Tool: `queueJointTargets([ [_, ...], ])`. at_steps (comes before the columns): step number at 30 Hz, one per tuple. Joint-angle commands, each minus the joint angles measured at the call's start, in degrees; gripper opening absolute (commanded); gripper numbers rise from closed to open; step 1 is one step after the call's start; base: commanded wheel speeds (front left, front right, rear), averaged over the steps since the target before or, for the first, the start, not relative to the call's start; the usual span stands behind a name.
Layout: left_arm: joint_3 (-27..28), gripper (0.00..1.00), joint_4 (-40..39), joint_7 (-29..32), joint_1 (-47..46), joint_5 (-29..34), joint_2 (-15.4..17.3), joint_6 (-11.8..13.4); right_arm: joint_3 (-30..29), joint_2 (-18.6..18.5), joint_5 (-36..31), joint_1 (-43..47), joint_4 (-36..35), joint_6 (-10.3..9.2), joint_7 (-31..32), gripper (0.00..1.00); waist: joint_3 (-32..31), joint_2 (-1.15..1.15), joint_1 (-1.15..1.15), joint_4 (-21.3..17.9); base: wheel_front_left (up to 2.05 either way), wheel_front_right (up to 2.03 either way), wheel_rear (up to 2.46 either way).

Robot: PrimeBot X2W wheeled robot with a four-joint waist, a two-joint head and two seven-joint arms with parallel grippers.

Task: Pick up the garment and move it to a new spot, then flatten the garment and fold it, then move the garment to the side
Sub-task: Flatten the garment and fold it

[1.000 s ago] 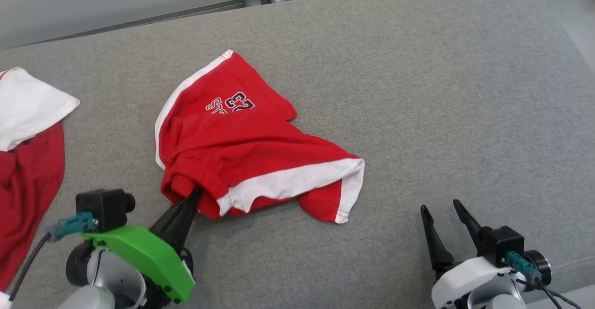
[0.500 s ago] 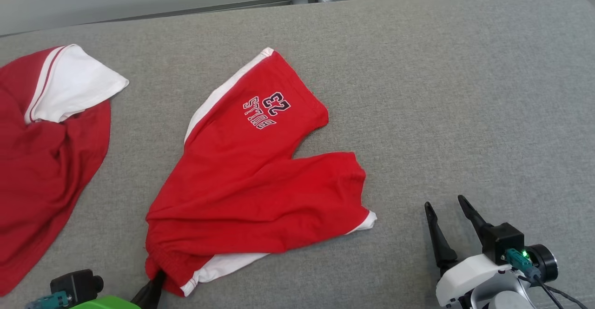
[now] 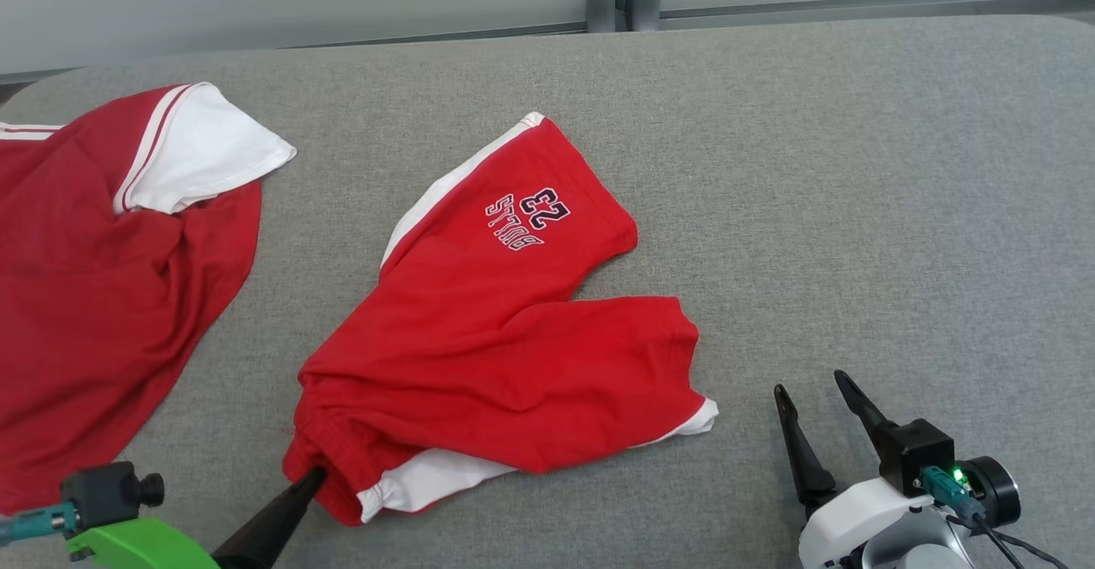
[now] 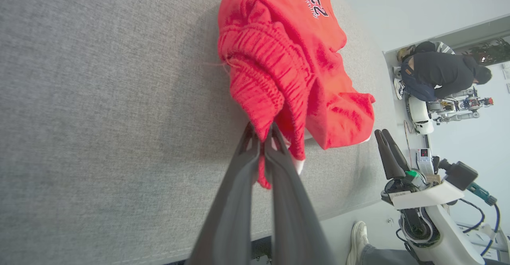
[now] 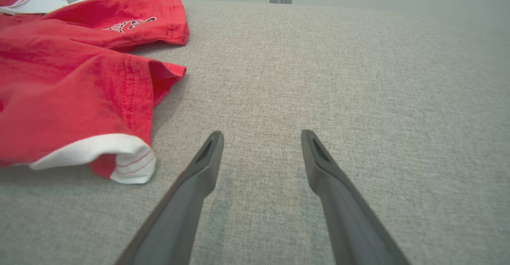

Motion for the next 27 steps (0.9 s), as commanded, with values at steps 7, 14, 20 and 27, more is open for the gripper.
queueJointTargets([
  [7, 2.91, 0.00, 3.29, 2.23, 1.92, -6.05, 1.91, -1.21, 0.75, -0.19, -0.03, -0.01, 0.07, 0.00, -0.20, 1.00, 0.13, 0.13, 0.00, -0.91, 0.00, 0.00, 0.00],
  [14, 2.65, 0.47, 8.23, 1.14, 1.70, -6.24, -0.15, -1.06, 0.45, -0.18, -0.25, 0.80, -0.52, 0.00, -0.20, 1.00, 0.22, 0.13, 0.00, -2.00, 0.00, 0.00, 0.00],
  [20, 3.12, 1.00, 12.95, -3.62, 0.20, -1.16, -0.65, 1.19, 0.03, -0.70, -0.21, 0.77, -1.10, 0.00, -0.20, 1.00, 0.16, 0.13, 0.00, -2.68, 0.00, 0.00, 0.00],
  [27, 2.38, 1.00, 12.47, -13.37, -0.53, 8.53, -2.33, 6.24, -2.01, -1.08, -0.31, 1.46, -3.80, 0.00, -0.20, 1.00, -0.66, 0.13, 0.00, -2.55, 0.00, 0.00, 0.00],
])
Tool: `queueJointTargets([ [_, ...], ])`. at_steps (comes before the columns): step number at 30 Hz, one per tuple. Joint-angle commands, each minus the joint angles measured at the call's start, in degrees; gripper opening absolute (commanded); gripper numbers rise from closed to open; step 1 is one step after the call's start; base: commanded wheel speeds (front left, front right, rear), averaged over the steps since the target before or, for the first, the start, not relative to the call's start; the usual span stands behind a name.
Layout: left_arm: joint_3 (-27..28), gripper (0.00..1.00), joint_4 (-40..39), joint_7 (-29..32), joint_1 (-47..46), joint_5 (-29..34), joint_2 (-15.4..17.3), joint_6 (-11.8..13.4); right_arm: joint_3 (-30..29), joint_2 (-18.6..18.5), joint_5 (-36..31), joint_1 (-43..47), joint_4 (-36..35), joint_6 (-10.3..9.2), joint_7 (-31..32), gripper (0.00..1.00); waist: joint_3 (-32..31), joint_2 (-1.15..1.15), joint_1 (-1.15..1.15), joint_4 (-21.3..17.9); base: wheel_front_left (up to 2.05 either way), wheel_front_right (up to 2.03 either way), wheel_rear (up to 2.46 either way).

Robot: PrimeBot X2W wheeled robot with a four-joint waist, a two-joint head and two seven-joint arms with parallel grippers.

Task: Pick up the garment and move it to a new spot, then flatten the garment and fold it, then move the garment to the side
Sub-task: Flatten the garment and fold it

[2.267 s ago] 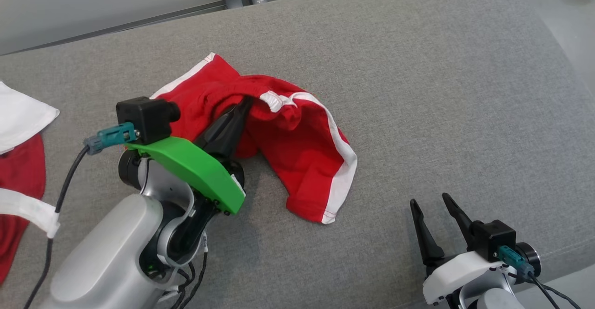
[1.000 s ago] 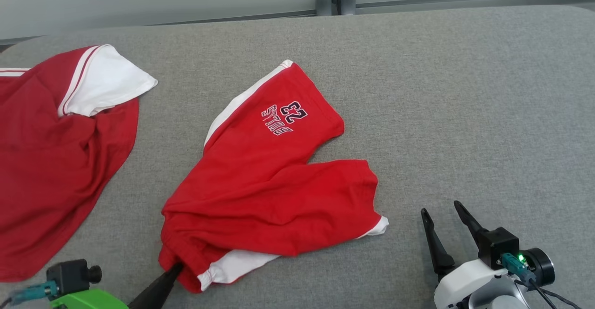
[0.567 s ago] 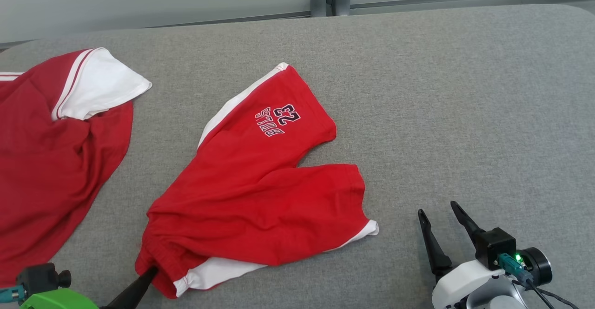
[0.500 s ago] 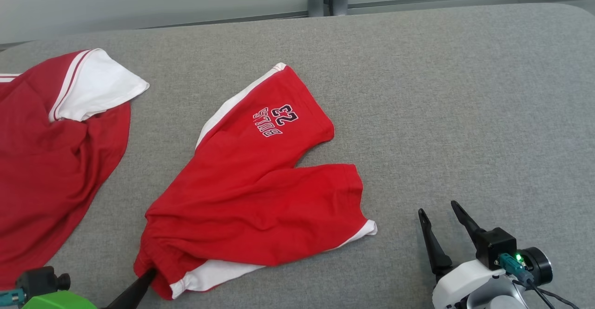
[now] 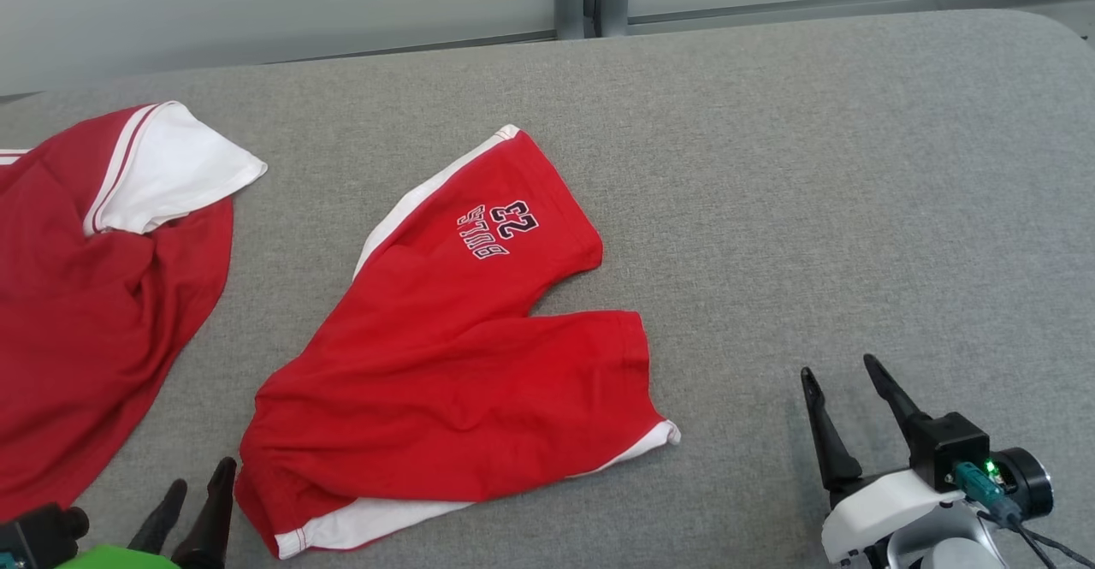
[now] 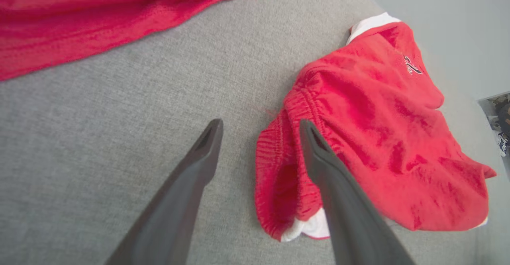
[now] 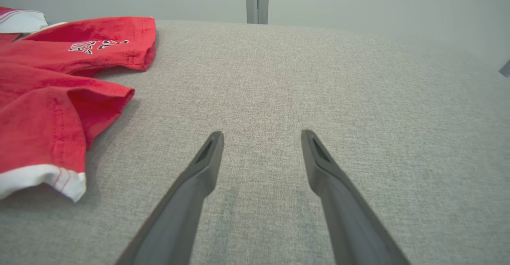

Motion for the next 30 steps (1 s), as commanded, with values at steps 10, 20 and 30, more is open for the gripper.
queueJointTargets([
  [10, 4.77, 1.00, -0.03, -7.95, 0.07, 16.48, -6.81, 0.73, -4.79, -1.67, -0.58, 1.91, -7.64, 0.00, -0.20, 1.00, -2.70, 0.12, 0.00, 1.54, 0.00, 0.00, 0.00],
  [20, 19.08, 1.00, 1.07, -7.95, 5.16, 40.63, -18.57, -6.94, -5.03, -1.84, -0.78, 2.65, -11.41, 0.00, -0.20, 1.00, -4.35, 0.12, 0.00, 1.29, 0.00, 0.00, 0.00],
  [30, 25.81, 1.00, 1.74, -7.96, 7.35, 52.67, -26.86, -14.38, -3.25, -1.25, -0.99, 4.49, -11.34, 0.00, -0.20, 1.00, -4.72, 0.12, 0.00, 0.34, 0.00, 0.00, 0.00],
])
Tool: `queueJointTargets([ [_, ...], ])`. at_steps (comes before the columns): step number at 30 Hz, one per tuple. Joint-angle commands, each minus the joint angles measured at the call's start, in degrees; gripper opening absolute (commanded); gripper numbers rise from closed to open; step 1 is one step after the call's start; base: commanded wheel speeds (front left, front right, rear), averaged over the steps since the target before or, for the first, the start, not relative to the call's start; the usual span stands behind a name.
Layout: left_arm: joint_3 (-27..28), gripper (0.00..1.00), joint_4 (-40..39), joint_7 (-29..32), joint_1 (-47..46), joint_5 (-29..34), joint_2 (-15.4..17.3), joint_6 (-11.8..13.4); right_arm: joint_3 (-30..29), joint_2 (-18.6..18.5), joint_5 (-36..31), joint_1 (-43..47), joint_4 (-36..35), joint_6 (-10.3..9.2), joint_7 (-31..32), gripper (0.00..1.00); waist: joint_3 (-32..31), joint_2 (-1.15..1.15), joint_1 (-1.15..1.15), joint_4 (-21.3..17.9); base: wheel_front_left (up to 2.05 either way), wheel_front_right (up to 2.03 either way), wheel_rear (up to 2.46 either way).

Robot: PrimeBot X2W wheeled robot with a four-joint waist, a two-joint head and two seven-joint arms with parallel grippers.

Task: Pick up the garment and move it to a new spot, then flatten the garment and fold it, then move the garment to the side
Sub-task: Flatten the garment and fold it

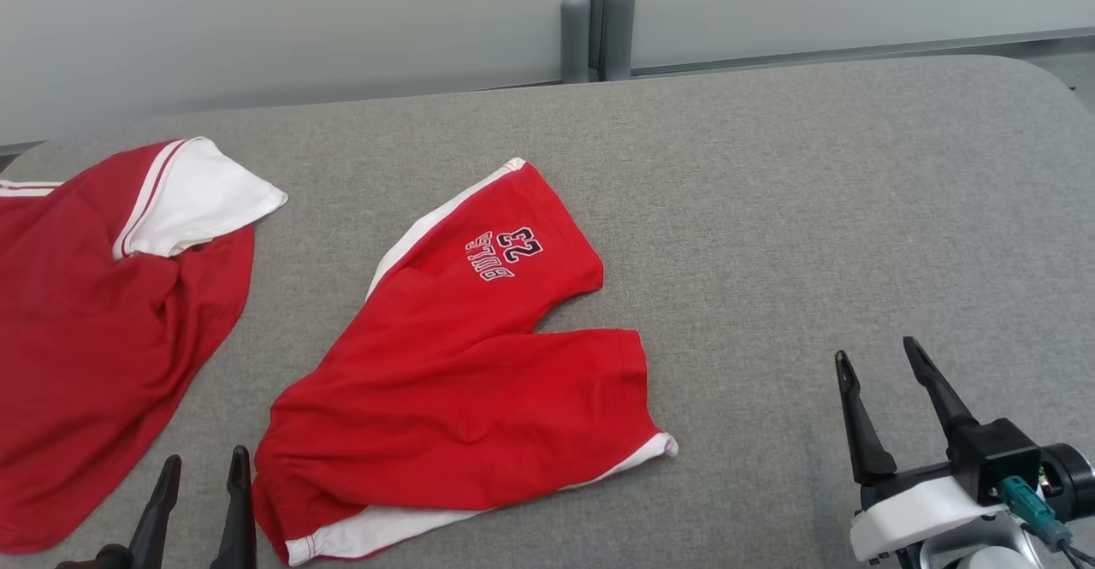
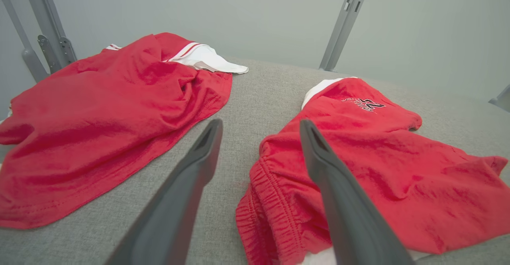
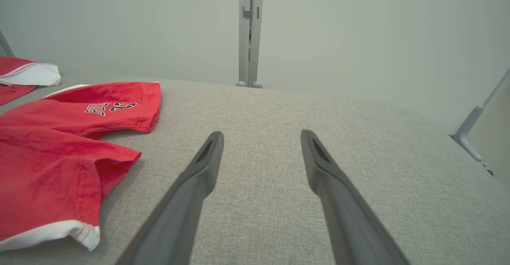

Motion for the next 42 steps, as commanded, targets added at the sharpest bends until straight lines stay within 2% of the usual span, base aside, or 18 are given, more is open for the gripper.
queueJointTargets([
  [1, 0.55, 1.00, 0.31, -0.18, 0.81, 0.35, -0.29, -0.25, 0.19, 0.13, -0.24, 0.70, 0.25, 0.00, -0.18, 1.00, -0.40, 0.12, 0.00, -0.63, 0.00, 0.00, 0.00],
  [6, 2.43, 1.00, 1.75, -0.18, 1.35, 1.49, -2.00, -0.79, 0.84, 0.33, 0.18, 1.31, 1.37, 0.00, -0.19, 1.00, -1.76, 0.12, 0.00, -2.10, 0.00, 0.00, 0.00],
  [11, 2.60, 1.00, 2.27, -0.18, 1.98, 0.70, -1.52, -0.82, 1.33, -0.17, 0.43, 1.56, 2.95, 0.00, -0.19, 1.00, -3.25, 0.12, 0.00, -3.18, 0.00, 0.00, 0.00],
  [16, 2.84, 1.00, 2.45, -0.19, 2.29, 1.28, -2.14, -0.83, 1.08, -0.41, 0.65, 1.77, 4.10, 0.00, -0.19, 1.00, -4.09, 0.12, 0.00, -2.80, 0.00, 0.00, 0.00],
  [42, 1.96, 1.00, 2.95, -0.20, 3.10, 0.53, -1.23, -0.85, 2.06, -0.07, 0.82, 1.17, 5.41, 0.00, -0.19, 1.00, -5.11, 0.12, 0.00, -0.81, 0.00, 0.00, 0.00],
])
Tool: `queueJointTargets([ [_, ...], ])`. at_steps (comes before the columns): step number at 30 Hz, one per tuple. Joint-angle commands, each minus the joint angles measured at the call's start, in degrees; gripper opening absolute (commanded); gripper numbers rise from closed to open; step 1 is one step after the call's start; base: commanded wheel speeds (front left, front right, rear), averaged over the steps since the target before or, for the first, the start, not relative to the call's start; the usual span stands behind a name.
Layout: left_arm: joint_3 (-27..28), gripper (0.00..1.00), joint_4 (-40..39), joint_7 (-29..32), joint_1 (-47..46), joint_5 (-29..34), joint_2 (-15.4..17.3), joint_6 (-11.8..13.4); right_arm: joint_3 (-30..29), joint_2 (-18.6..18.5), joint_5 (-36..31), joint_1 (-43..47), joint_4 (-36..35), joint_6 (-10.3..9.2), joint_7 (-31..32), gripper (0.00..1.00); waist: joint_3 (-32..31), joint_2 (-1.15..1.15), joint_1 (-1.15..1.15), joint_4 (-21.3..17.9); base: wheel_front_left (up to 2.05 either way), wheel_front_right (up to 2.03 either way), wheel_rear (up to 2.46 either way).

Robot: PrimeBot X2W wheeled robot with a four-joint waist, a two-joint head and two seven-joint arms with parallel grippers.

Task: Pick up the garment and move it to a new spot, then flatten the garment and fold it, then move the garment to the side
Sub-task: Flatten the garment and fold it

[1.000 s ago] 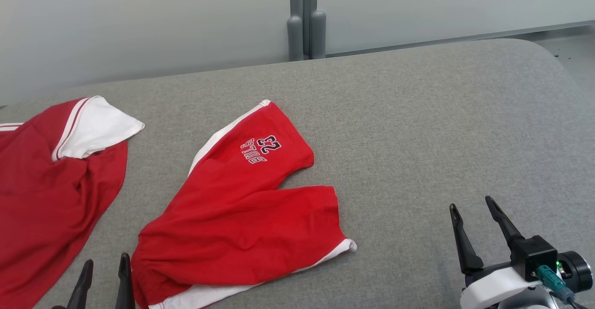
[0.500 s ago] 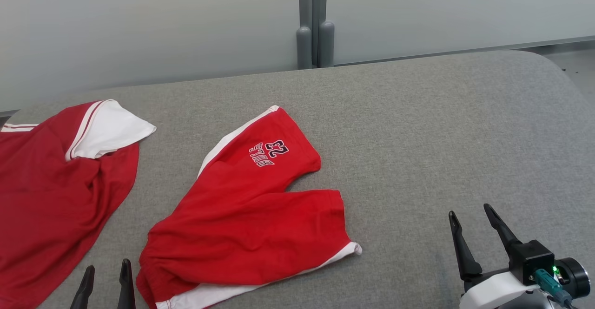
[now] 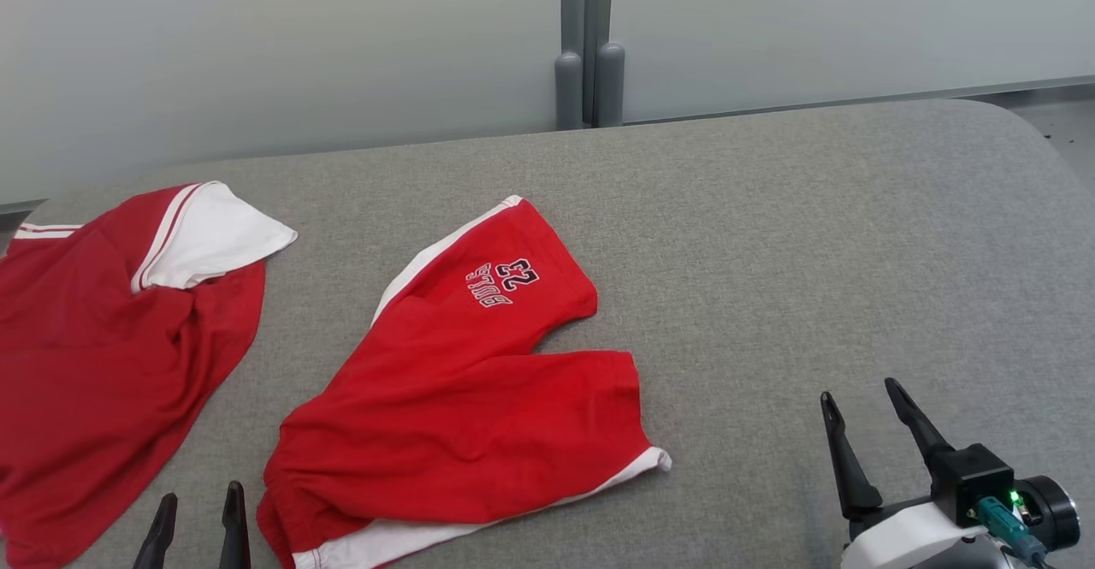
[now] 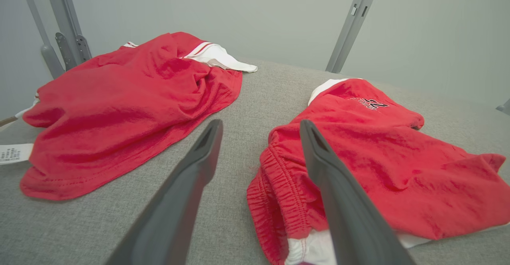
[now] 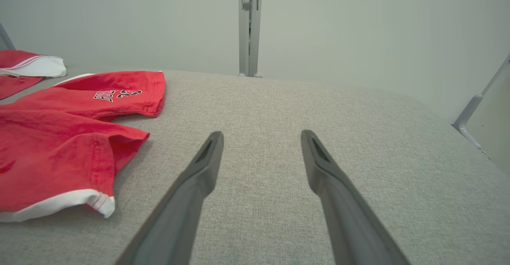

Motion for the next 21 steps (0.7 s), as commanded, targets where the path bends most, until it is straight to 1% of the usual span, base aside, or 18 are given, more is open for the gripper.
queueJointTargets([
  [1, -0.02, 1.00, -0.14, -0.20, 0.75, 0.18, 0.29, -0.18, 0.21, 0.04, 0.20, -0.03, 0.06, 0.00, -0.20, 1.00, 0.02, 0.13, 0.00, 0.04, 0.00, 0.00, 0.00],
  [5, -0.65, 1.00, 0.63, -0.19, 1.26, -0.39, 0.52, -0.18, 4.94, -0.99, 2.13, -1.14, 0.41, 0.00, -0.20, 1.00, 0.16, 0.13, 0.00, 0.09, 0.00, 0.00, 0.00],
  [7, -2.34, 1.00, 1.48, 0.32, 1.66, -0.85, 1.03, -0.18, 8.85, -2.38, 4.52, -1.84, 1.02, 0.00, -0.20, 1.00, 0.33, 0.13, 0.00, 0.16, 0.00, 0.00, 0.00],
  [9, -3.09, 1.00, 1.35, 2.16, 1.29, -2.24, 1.58, -0.15, 13.58, -4.47, 7.21, -2.87, 2.19, 0.00, -0.12, 1.00, 0.70, 0.13, 0.00, 0.36, 0.00, 0.00, 0.00],
  [11, -4.69, 1.00, 0.19, 5.59, 1.24, -3.26, 2.32, -0.11, 18.90, -7.24, 10.25, -4.77, 2.40, 0.00, 1.82, 1.00, 1.26, 0.13, 0.00, 0.69, 0.00, 0.00, 0.00],
  [15, -6.38, 1.00, -2.82, 14.61, 1.96, -5.14, 3.65, 0.37, 28.38, -13.56, 16.17, -8.42, 0.89, 0.00, 8.47, 1.00, 3.01, 0.13, 0.00, 1.35, 0.00, 0.00, 0.00],
  [18, -7.72, 1.00, -5.28, 21.69, 2.42, -6.45, 4.38, 1.31, 33.50, -17.35, 19.70, -11.87, 0.17, 0.00, 13.39, 1.00, 4.58, 0.13, 0.00, 1.66, 0.00, 0.00, 0.00],
  [21, -7.86, 1.00, -7.83, 26.66, 2.38, -7.59, 4.71, 2.69, 37.42, -19.69, 22.72, -15.31, 0.21, 0.00, 17.25, 1.00, 5.88, 0.13, 0.00, 1.82, 0.00, 0.00, 0.00],
])
